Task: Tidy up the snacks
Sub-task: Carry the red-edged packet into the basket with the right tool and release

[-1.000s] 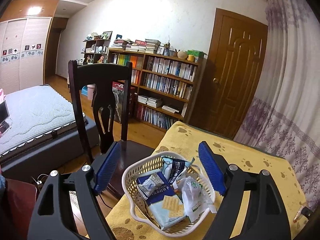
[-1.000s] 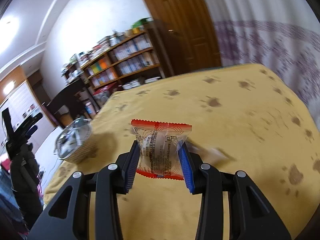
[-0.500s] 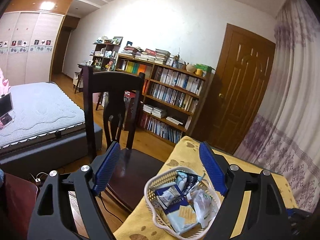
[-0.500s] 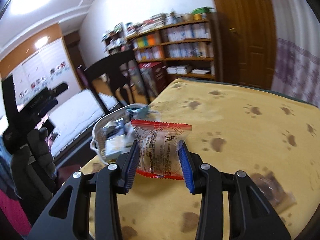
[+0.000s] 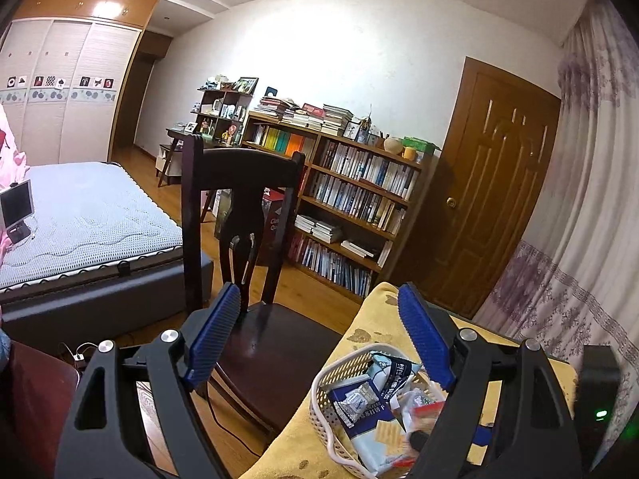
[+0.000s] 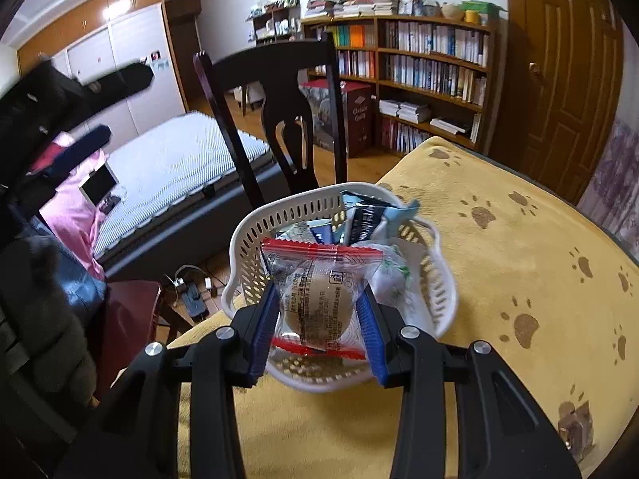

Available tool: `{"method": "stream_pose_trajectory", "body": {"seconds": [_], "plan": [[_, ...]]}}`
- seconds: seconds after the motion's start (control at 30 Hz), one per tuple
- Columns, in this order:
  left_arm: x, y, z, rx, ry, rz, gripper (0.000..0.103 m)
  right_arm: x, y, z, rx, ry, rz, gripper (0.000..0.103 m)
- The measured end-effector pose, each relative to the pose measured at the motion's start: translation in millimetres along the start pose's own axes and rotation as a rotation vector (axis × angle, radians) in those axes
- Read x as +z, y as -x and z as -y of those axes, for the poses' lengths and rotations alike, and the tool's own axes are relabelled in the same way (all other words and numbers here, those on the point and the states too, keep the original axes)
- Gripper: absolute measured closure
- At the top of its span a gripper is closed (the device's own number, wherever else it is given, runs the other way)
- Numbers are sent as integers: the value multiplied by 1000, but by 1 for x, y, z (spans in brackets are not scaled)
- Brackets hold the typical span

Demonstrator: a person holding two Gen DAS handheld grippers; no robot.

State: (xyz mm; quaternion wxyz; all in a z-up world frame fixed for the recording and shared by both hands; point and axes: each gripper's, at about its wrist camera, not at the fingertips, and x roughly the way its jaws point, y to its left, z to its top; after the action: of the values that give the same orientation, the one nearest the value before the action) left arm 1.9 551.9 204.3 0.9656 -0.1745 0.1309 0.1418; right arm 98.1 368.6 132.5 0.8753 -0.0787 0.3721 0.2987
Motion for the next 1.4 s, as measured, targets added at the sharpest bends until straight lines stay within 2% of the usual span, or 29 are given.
{"method": "stream_pose_trajectory", "body": {"seconds": [0.33, 0.67, 0.77, 1.03, 1.4], "plan": [[3, -1, -9, 3, 38, 4, 20, 16, -43, -15, -46, 49, -65, 63], [1, -4, -4, -14, 21, -8, 20, 27, -67, -11, -57, 16, -61, 63], [0, -4, -4, -20, 12, -8, 14, 27, -65, -7, -45, -11, -47, 62], [2, -3, -8, -15, 32, -7, 14, 32, -39, 8, -16, -64, 13, 58], [-1, -4, 11, -46, -14, -8, 14, 17, -10, 36, -22, -137, 53, 58]]}}
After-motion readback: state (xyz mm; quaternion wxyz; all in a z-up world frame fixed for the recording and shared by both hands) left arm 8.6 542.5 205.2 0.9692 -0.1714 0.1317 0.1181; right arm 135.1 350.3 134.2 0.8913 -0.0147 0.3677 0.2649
